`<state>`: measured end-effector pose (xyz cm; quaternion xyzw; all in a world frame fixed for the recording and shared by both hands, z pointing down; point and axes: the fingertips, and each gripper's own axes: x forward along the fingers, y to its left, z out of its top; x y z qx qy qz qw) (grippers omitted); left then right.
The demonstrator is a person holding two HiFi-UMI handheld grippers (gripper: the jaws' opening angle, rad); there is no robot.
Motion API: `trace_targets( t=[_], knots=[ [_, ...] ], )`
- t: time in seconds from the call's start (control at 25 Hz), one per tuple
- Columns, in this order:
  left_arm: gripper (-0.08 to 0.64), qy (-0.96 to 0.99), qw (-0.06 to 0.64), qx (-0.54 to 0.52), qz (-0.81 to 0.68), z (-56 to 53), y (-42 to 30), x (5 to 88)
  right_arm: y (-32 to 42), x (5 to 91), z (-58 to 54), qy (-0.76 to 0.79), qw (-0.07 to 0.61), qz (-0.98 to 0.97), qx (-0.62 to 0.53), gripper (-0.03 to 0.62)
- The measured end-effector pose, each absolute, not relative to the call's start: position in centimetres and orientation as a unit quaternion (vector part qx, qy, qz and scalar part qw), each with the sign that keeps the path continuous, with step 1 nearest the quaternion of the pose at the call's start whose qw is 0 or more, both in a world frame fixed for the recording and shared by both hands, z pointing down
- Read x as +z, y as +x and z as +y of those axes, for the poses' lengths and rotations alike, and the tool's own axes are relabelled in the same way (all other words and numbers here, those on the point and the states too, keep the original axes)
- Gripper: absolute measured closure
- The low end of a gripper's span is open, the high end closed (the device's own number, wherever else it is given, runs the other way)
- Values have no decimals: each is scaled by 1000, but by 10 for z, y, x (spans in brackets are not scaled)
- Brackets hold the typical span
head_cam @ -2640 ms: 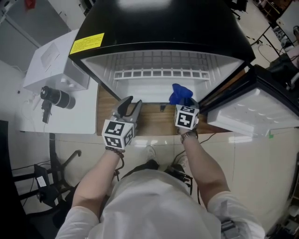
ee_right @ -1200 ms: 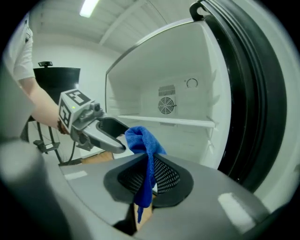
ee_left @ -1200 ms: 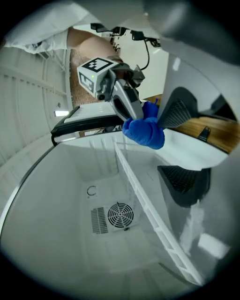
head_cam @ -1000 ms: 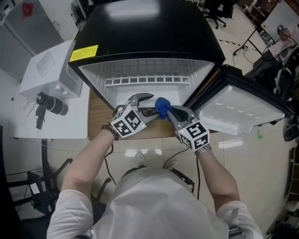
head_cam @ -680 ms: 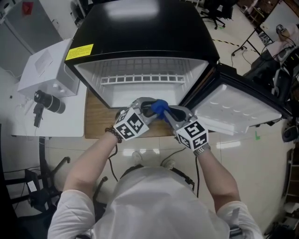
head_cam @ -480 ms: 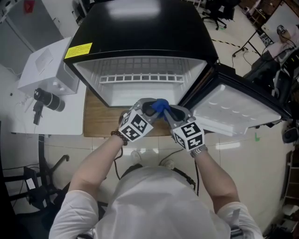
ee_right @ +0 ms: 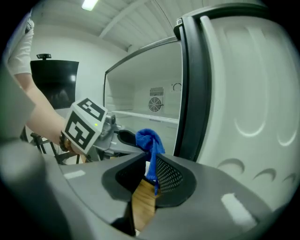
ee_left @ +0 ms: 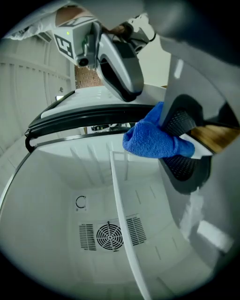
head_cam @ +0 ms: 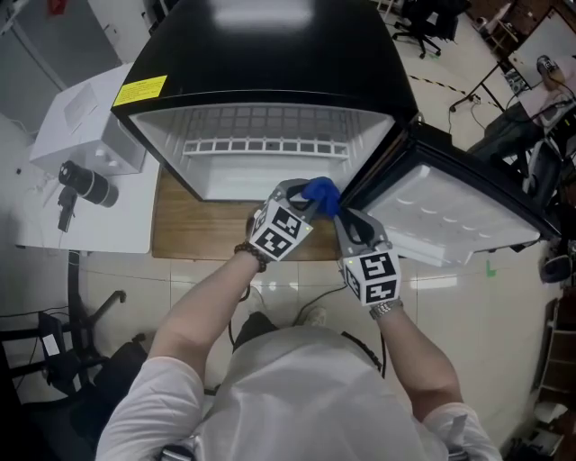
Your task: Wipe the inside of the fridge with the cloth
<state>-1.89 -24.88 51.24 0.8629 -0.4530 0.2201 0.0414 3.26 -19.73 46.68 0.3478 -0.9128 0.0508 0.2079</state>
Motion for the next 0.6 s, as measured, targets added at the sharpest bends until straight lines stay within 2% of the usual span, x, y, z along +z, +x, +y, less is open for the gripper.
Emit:
trace_targets(
  t=[0.16,0.6],
  knots=[
    [451,859,56,206,-466,-265,-11,518,41,451,-200,356,188,-914,39,587],
    [453,839,85,182,-506,-300,-5,532,38,431,-208,339,169,-925,20,591]
  ],
)
